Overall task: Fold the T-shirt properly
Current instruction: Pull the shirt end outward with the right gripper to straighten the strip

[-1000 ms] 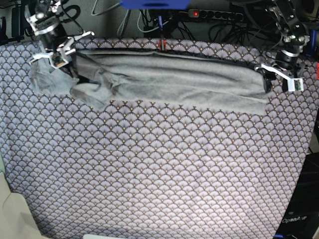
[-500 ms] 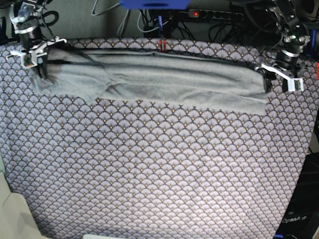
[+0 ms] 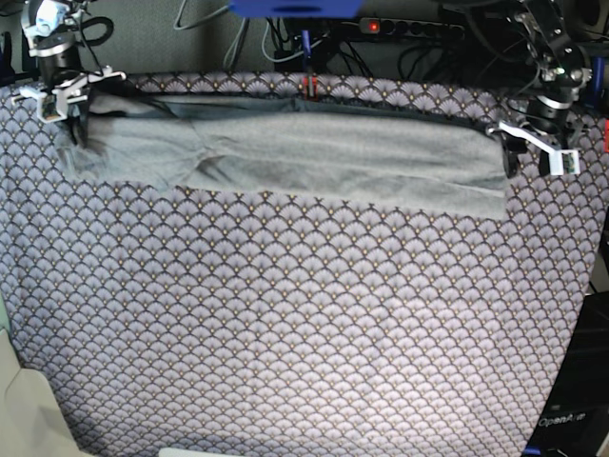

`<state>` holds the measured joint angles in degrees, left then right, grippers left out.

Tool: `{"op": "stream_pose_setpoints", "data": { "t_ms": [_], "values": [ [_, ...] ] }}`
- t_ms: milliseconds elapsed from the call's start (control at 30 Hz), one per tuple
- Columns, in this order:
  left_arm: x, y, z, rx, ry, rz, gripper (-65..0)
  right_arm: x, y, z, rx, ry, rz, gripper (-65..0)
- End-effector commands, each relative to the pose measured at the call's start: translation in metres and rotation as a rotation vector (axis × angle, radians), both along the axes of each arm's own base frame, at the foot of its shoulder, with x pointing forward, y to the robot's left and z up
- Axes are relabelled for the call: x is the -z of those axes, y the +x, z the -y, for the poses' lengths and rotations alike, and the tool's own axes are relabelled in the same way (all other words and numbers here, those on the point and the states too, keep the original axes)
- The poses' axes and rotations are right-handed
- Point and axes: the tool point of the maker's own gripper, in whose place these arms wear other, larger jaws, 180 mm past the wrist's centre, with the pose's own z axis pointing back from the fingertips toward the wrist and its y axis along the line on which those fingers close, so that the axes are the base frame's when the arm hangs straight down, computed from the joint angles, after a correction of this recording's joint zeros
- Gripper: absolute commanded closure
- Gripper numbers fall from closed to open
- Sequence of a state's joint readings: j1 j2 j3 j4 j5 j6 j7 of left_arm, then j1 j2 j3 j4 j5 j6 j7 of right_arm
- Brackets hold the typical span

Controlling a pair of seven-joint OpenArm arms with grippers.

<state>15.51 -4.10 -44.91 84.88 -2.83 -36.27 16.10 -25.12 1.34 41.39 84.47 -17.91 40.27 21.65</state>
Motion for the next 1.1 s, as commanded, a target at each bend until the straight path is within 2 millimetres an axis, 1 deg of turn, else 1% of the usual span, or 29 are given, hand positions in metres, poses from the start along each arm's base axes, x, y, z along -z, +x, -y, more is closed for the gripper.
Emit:
{"op": "stream_pose_setpoints", "data": {
  "t_ms": [0,133,167,433,533,600,633,700,800,867,967,1067],
  "values": [
    [-0.013,0.005,-0.004,0.008,0.017,0.043,-37.0,-0.012,0.002,0.006,-0.001,-0.016,0.04,0.0],
    [-0.013,0.005,-0.005,0.006,0.017,0.043,-37.0,-0.011,0.002,0.004,-0.005,-0.014,0.039,-0.3],
    [-0.013,0.005,-0.005,0.006,0.017,0.044,-37.0,-0.011,0.002,0.004,-0.005,-0.014,0.039,-1.5],
    [-0.013,0.004,-0.004,0.009,0.02,0.043,-37.1,-0.012,0.002,0.006,0.0,-0.017,0.039,-19.4],
    [-0.012,0.002,-0.002,0.021,0.016,0.039,-37.1,-0.012,0.002,0.007,0.0,-0.018,0.039,-24.0],
    [-0.012,0.003,0.005,0.064,0.003,0.039,-37.1,-0.014,0.003,0.008,0.0,-0.024,0.044,-26.1],
    [-0.013,0.003,0.005,0.062,0.003,0.04,-37.1,-0.016,0.002,0.012,0.011,-0.03,0.047,-27.0],
    [-0.016,0.0,-0.005,0.027,0.008,0.05,-37.1,-0.02,0.002,0.02,0.032,-0.043,0.061,-28.4],
    [-0.02,-0.003,-0.017,-0.011,0.013,0.063,-37.1,-0.022,0.0,0.024,0.039,-0.05,0.061,-29.1],
    [-0.021,-0.004,-0.02,-0.019,0.016,0.065,-37.1,-0.022,0.001,0.024,0.038,-0.051,0.063,-29.1],
    [-0.022,-0.004,-0.021,-0.017,0.02,0.065,-37.1,-0.026,0.01,0.028,0.039,-0.056,0.079,-29.1],
    [-0.023,-0.002,-0.022,-0.016,0.026,0.066,-37.1,-0.028,0.014,0.037,0.067,-0.059,0.094,-29.1]
  ]
}}
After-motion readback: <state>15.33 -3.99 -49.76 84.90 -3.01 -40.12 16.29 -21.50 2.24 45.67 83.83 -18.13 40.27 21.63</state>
